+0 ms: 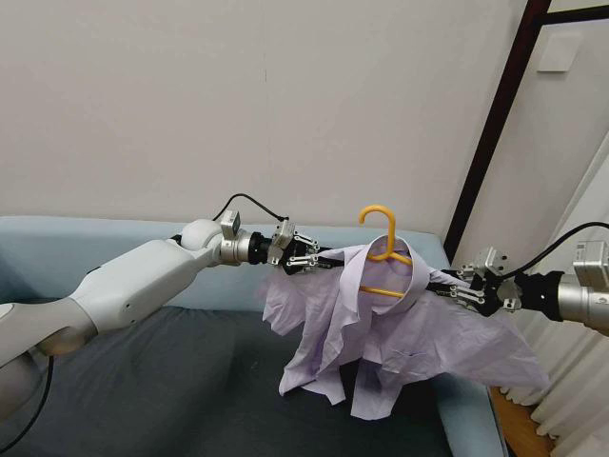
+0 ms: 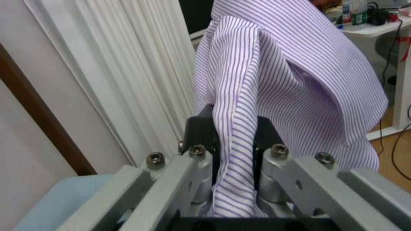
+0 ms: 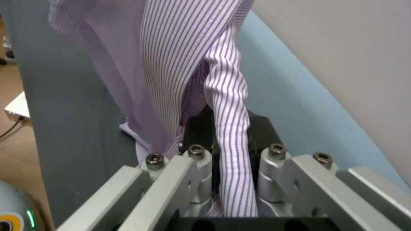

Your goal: Pick up the clothes from the sofa and hang them on the clothes hanger.

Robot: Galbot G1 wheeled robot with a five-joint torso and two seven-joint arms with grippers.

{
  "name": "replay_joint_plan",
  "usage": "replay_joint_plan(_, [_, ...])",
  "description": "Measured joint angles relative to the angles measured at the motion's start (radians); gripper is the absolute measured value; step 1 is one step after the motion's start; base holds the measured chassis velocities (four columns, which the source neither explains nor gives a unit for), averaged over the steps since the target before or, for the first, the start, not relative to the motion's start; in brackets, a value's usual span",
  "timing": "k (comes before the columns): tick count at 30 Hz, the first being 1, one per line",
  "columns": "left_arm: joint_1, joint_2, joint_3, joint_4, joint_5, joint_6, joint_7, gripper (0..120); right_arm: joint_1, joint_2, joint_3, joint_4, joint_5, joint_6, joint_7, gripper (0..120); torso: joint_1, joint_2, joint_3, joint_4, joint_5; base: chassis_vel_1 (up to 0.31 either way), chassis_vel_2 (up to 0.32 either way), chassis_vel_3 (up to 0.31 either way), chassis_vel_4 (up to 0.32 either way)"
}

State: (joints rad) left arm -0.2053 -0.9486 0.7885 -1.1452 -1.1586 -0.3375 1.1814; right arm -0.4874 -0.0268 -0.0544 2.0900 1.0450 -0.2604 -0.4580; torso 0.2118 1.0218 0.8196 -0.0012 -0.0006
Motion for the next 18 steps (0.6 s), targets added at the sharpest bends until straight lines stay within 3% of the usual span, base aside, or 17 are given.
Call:
replay_joint_plan(8, [-0.001,0.003,0.0,0.005,0.038,-0.025,-0.031,11,-0.001,-0.007,0.0,-0.001,-0.005,0.022,-0.023,7,0.0,0.0,0.0,-0.0001,-0.0001,0.0,0.0,0.0,0.0])
replay_joint_plan(18, [-0.012,0.045,-0.04,0.027,0.111,-0.094,-0.175,52,-0.001,0.019,-0.007,-0.01,0.027,0.014,0.051,7,0.0,0.0,0.0,0.0001,-0.0001,0.0,0.0,0.0,0.0])
